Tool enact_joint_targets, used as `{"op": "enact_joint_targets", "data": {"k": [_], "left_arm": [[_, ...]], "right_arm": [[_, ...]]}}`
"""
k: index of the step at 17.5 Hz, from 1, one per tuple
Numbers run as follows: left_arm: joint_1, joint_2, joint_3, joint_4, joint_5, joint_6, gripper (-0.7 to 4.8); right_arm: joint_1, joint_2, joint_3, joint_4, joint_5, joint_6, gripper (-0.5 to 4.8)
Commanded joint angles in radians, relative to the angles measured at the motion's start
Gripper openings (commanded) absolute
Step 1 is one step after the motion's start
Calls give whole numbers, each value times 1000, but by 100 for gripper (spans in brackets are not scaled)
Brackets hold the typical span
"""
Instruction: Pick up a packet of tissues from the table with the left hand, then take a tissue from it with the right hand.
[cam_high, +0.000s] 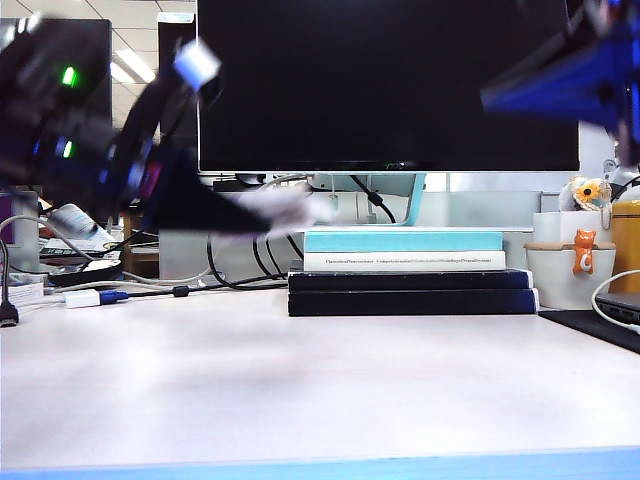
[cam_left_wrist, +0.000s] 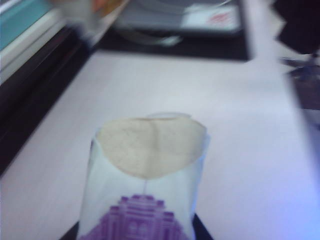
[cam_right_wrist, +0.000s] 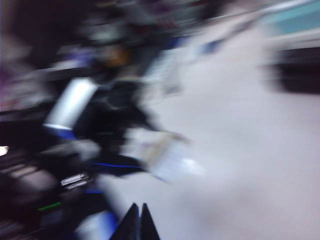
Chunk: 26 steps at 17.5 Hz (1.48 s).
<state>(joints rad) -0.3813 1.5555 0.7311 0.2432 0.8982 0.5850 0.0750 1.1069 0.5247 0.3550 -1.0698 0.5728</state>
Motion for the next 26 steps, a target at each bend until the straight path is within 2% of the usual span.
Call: {"op": "enact_joint_targets", "data": {"k": [1,4,6,7,9,13,15,26], "left_arm": [[-148,-98,4,28,-66,-2,209],[-204,-105,10,41,-121,-4,209],[-253,-105,16,71,-166,-18,209],[-260,-105,16,99,-160,-35,209],[-266,-105,16,135,-159,-82,209],[-303,-106,24,177,-153,-130,210],[-317,-106,25,174,-149,-153,209],[-320,-119,28,209,-124,-152,210]], "right_arm": [[1,-3,3,162,-164,261,95],[1,-3,3,193,-239,330,96],[1,-3,3,202,-324,406,107],[1,-3,3,201,-324,417,111],[12,-3,2,197,-323,419,182],[87,19,2,196,-292,408,185],[87,21,2,197,-293,392,184],[87,21,2,165,-267,329,184]]}}
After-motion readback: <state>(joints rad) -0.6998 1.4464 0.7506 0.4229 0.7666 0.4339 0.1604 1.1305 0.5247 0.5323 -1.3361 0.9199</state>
